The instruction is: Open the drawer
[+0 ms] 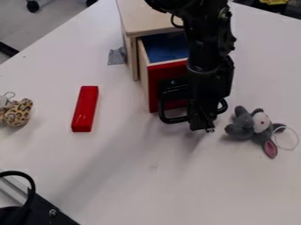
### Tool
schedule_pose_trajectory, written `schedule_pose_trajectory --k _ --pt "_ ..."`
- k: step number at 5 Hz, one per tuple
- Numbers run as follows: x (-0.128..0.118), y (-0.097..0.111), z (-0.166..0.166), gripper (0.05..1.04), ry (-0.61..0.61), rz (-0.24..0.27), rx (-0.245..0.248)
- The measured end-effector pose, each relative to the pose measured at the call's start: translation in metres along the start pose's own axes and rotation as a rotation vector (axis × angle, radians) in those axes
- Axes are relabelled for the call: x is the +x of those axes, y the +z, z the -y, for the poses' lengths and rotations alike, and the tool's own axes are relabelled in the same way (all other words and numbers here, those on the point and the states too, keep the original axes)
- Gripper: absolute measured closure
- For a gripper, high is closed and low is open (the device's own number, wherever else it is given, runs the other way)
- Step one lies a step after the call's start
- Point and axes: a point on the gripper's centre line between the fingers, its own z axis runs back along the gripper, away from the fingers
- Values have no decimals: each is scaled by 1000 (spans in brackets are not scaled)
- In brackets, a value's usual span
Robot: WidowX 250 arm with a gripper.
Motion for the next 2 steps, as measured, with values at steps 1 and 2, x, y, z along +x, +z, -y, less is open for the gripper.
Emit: schedule_pose_trajectory --k 1,2 --pt "-1 0 2 963 0 -6 -7" --pt "-4 0 4 963 -3 -10 -10"
